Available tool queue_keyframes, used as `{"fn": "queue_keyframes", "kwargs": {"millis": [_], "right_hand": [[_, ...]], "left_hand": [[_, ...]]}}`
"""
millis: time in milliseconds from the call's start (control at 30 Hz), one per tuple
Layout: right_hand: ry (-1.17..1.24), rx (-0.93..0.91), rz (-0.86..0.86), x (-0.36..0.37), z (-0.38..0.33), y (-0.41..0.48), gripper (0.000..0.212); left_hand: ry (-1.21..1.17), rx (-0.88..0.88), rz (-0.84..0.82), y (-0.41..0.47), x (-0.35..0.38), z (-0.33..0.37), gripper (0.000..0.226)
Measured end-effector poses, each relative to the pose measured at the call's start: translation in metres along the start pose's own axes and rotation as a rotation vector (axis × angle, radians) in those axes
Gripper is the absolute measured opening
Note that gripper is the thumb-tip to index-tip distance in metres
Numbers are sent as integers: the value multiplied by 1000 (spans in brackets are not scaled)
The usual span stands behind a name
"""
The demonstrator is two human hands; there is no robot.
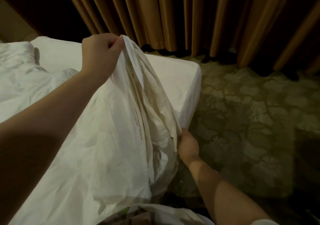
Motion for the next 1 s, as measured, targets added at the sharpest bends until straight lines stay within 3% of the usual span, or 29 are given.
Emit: {"fn": "queue_keyframes", "kwargs": {"millis": [133, 233, 300, 367, 500, 567, 633, 700, 833, 1000], "right_hand": [[-68, 43, -5, -17, 10, 7, 23], [-141, 119, -62, -32, 38, -10, 22], [-64, 178, -161, -28, 31, -24, 24], [124, 150, -148, -27, 10, -31, 25], [636, 80, -52, -49, -58, -35, 60], [612, -15, 8, -55, -87, -33, 86], [545, -45, 69, -65, -114, -21, 95], [531, -65, 127, -79, -134, -6, 90], [483, -163, 171, -96, -163, 13, 58], [382, -191, 5, -110, -162, 32, 38]], "left_hand": [[7, 25, -9, 1, -3, -1, 37], [70, 197, -86, -11, 2, 9, 35], [95, 295, -94, -18, 10, 18, 33], [98, 338, -86, -19, 12, 22, 34], [60, 328, -89, -20, 11, 22, 36], [57, 315, -109, -22, 15, 25, 35], [68, 299, -142, -23, 17, 27, 35], [80, 276, -169, -23, 18, 28, 34], [90, 236, -171, -23, 17, 31, 31], [101, 222, -205, -22, 17, 31, 36]]}}
Point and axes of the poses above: each hand's wrist, its own y-axis towards the middle knuckle, its own x-axis out of the palm, z = x × y, the point moved 1 cm from there along y, towards the middle knuckle, and after that the axes turned 8 degrees about z, right-handed, at the moved point
